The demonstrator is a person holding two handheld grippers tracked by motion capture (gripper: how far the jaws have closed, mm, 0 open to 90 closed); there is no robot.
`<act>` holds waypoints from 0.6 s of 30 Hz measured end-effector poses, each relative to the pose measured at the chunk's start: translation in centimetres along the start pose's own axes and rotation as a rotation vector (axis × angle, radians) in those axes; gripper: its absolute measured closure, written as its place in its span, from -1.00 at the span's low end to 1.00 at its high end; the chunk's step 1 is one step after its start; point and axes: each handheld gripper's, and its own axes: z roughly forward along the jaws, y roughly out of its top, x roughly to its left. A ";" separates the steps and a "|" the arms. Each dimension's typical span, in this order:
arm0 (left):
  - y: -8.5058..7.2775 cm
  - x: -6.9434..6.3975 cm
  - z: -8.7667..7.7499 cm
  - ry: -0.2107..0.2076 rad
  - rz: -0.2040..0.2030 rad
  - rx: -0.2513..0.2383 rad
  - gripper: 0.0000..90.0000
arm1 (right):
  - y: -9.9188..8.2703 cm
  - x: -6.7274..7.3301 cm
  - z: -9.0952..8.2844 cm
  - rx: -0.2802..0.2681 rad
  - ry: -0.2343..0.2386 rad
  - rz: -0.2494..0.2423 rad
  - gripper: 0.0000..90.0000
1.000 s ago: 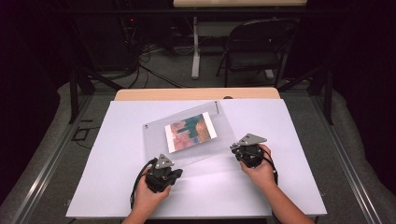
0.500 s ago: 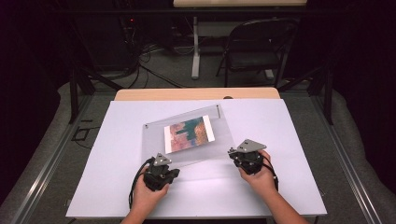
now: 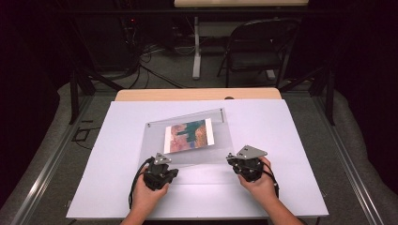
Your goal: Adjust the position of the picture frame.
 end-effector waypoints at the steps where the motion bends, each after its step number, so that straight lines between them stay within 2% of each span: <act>1: 0.0 0.1 0.0 0.003 -0.001 -0.005 1.00 | 0.0 0.1 -0.1 0.000 0.003 0.002 0.90; 4: 0.3 0.6 -0.1 0.006 -0.006 -0.002 1.00 | 0.0 0.5 -0.3 -0.008 0.015 0.006 0.90; 8: 0.9 1.7 0.1 0.000 -0.043 -0.009 1.00 | -0.1 1.1 -0.6 -0.011 0.033 0.009 0.91; 10: 1.1 2.0 0.1 -0.008 -0.046 0.001 1.00 | -0.1 1.3 -0.6 -0.014 0.036 0.010 0.91; 18: 2.3 3.9 0.7 0.011 -0.087 -0.009 1.00 | 0.0 2.6 -0.7 -0.022 0.072 0.028 0.90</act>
